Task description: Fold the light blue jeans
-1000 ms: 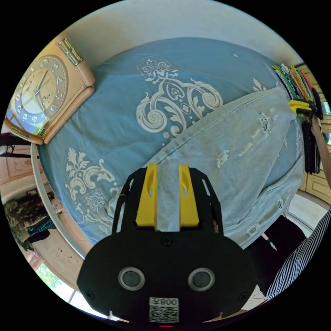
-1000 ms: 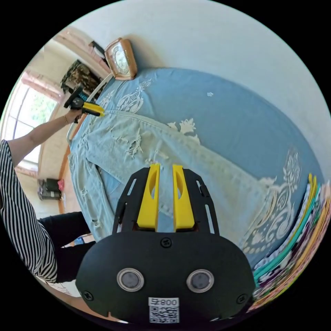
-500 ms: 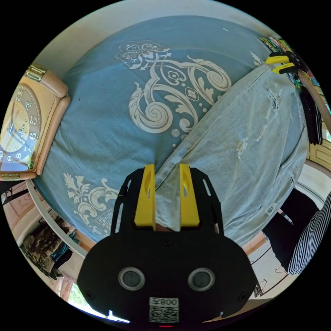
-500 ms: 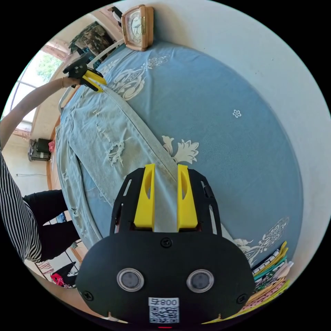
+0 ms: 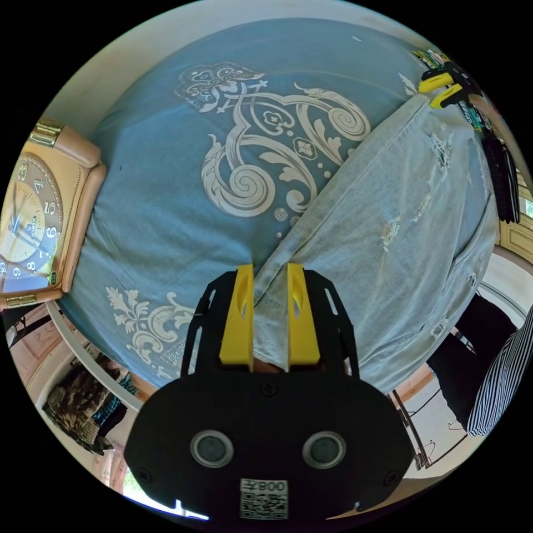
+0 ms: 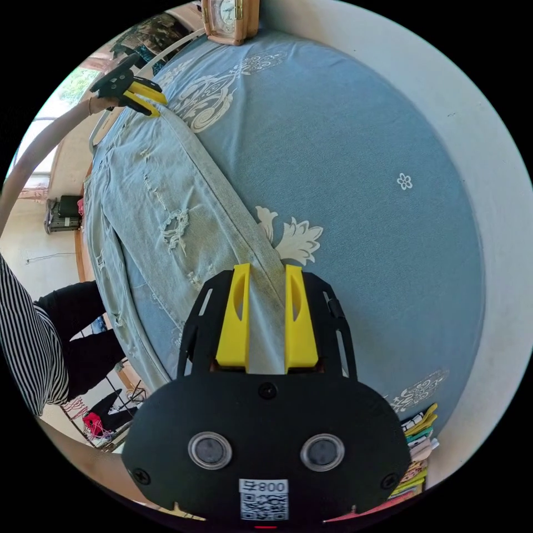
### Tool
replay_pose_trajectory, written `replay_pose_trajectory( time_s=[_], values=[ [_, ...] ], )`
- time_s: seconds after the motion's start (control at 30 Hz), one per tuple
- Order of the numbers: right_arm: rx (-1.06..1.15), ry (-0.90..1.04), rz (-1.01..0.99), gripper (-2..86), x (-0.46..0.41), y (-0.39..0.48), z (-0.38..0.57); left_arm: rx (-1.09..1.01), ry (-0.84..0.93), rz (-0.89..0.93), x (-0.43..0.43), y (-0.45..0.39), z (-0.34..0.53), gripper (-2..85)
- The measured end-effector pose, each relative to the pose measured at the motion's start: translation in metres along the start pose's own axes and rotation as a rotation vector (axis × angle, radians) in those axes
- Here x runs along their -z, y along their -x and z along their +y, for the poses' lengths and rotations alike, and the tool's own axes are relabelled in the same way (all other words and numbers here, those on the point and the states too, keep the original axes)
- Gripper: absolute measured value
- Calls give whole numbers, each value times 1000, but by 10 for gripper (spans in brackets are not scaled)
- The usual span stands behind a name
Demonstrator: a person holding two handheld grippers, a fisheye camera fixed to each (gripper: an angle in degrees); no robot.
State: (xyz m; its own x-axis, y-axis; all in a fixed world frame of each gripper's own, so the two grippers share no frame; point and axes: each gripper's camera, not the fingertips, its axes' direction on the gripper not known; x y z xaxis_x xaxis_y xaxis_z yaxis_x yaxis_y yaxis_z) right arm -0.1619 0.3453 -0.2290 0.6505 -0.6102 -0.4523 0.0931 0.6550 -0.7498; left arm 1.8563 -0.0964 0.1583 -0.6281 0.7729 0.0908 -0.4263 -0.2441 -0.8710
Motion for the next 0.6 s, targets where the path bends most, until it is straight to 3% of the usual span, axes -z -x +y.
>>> replay_pose_trajectory(
  time_s=[0.17, 0.3, 0.6],
  values=[
    [-10, 1, 56, 71, -18, 10, -19, 32, -33, 28, 4, -10, 26, 43],
    [-59, -1, -40, 33, -33, 11, -28, 83, -67, 27, 7, -17, 50, 31],
    [-56, -95, 28, 18, -43, 57, -13, 90, -158, -83, 35, -55, 120, 20]
  ],
)
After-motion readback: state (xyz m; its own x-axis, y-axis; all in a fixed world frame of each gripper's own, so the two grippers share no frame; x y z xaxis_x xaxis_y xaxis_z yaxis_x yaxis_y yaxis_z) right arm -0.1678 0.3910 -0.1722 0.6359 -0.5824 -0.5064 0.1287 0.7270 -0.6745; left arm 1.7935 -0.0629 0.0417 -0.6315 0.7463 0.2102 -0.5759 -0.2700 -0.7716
